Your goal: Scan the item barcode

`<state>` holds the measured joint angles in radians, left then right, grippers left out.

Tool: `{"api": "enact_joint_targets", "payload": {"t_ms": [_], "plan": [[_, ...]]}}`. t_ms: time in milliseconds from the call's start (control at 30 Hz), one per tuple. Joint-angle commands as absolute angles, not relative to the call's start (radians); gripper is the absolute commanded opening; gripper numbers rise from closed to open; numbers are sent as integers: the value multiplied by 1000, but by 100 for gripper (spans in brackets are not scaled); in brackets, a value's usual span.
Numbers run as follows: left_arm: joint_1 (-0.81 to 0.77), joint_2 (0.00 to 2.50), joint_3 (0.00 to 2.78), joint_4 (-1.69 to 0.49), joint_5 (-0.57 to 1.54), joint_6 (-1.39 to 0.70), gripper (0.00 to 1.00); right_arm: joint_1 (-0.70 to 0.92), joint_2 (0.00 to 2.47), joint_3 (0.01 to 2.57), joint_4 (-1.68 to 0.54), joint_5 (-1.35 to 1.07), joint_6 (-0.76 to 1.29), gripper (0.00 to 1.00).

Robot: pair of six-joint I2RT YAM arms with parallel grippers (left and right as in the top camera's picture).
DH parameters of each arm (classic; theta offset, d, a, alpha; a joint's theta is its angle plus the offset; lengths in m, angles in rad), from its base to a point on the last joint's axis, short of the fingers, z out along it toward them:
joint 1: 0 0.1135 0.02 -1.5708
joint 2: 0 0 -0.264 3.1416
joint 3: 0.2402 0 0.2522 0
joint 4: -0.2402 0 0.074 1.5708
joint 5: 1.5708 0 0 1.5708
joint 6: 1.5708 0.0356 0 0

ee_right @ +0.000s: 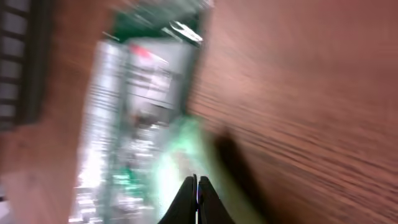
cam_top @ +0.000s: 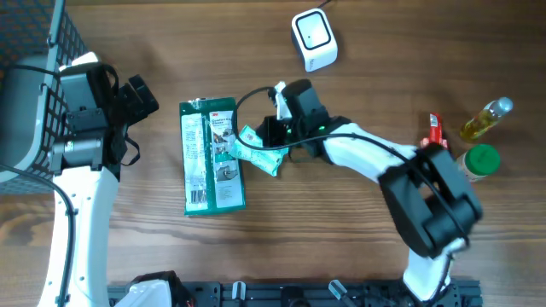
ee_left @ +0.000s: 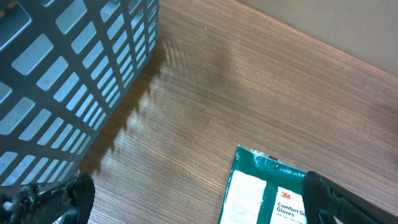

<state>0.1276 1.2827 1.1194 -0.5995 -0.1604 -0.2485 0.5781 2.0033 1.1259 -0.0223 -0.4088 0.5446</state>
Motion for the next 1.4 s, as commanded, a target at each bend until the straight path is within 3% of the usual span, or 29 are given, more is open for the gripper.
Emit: {"api": "enact_joint_targets", "payload": {"t_ms": [0,200,567,833,1200,1367], "plan": [[133,1283,1127,-596,-170,-240,100,586,2129,1110,-35,-387,533,4],[133,1283,1127,-596,-170,-240,100,582,2121,1118,-34,-362,522,4],[133,1283,1127,-596,-170,-240,100,580,1875,1158,-20,-379,499,5],[133,1283,1127,-596,-170,-240,100,603,1914,1151,-21,-389,500,4],[133,1283,1127,-596,-170,-240,100,684,2148,1151,28,-377,500,5],[133,1283,1127,-596,-170,-240,100,662,2077,1168,36,-403,500,7]]}}
